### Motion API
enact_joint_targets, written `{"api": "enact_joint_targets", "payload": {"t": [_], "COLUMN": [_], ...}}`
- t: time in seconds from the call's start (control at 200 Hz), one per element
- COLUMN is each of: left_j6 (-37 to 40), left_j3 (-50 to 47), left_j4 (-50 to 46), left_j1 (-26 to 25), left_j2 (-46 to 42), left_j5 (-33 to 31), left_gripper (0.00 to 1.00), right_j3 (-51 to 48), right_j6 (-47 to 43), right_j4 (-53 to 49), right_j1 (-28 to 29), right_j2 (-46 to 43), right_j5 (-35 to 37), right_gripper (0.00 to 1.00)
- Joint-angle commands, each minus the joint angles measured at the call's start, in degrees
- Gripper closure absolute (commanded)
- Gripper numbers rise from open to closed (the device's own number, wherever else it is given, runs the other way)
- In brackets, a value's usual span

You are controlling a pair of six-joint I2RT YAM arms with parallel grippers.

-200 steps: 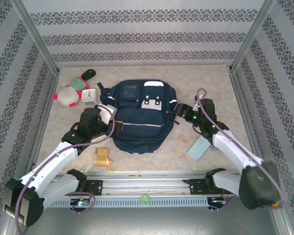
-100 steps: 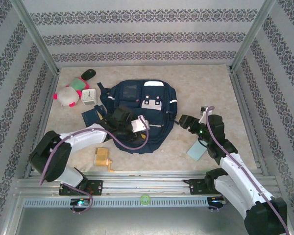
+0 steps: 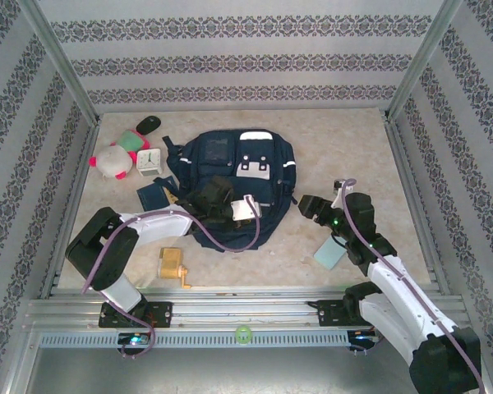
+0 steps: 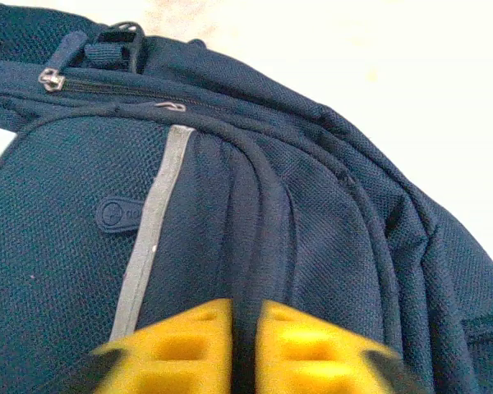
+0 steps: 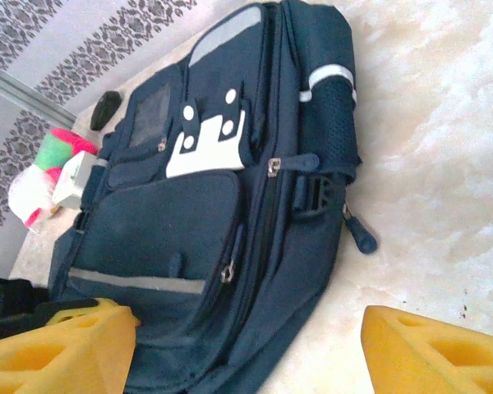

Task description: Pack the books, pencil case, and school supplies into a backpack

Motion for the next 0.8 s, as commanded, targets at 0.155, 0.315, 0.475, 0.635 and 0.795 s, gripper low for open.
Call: {"api": "enact_joint_targets", "payload": {"t": [0.155,0.315,0.475,0.635,0.795], "left_j6": [-2.5,-0.5,-0.2,-0.8,0.4], "left_j3": [8.8,13.0,16.1,18.5,20.0], "left_j4": [-11.9,-18.2,-21.1,-21.0,-22.2], "left_j1": [8.5,14.0,19.1,22.5,23.7], "left_j2": [-12.5,-16.0,-17.4,-17.3,-16.8], "left_j5": [20.6,26.2,31.0,35.4,37.2], "left_gripper": [1.00,1.00,1.00,1.00,1.00], "right_j3": [-2.7,-2.6,-0.7,1.6,3.7], "right_j6": [-6.7,-14.8,-20.5,-25.2,-31.5], "right_j4": [9.5,13.4,15.5,20.3,25.0], "right_j1": [0.3,0.6,0.9,3.3,5.8], "right_j2": [4.7,8.3,14.4,22.2,28.7], "right_j5": [-3.7,-5.3,-8.9,-14.3,-15.9], "right_gripper": [0.27,0.30,0.34,0.37,0.40]}}
